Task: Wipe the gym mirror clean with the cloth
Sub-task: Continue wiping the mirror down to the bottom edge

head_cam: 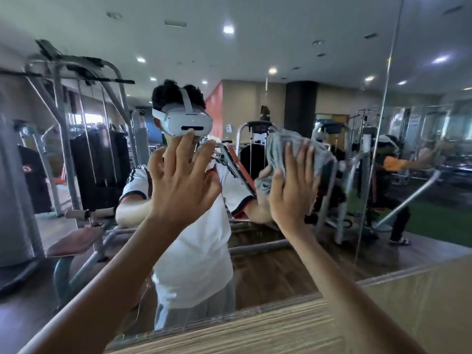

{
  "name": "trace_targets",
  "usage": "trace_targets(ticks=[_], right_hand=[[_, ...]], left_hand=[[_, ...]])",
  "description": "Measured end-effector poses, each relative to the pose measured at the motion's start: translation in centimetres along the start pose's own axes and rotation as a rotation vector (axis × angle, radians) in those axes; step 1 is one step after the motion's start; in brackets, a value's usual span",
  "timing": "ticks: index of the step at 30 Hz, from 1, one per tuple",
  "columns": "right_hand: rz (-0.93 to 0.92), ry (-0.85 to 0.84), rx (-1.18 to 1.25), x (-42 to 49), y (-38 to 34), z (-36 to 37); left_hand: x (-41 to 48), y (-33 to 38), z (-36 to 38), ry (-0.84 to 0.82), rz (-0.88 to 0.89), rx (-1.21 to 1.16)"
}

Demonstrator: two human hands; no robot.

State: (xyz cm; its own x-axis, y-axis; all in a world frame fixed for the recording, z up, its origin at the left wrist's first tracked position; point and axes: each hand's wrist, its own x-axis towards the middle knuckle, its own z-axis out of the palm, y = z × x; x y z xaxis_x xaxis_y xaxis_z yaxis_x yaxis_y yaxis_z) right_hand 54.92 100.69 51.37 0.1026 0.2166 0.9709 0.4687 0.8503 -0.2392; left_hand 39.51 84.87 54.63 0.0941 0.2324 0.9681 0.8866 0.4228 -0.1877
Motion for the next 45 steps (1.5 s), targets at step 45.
trace_targets(ticks=[45], right_hand=[[-0.178, 0.086, -0.029, 25.0, -5.7, 0.8]], left_hand=[[21.4, -6.1, -3.9, 0.17, 0.122, 0.138]])
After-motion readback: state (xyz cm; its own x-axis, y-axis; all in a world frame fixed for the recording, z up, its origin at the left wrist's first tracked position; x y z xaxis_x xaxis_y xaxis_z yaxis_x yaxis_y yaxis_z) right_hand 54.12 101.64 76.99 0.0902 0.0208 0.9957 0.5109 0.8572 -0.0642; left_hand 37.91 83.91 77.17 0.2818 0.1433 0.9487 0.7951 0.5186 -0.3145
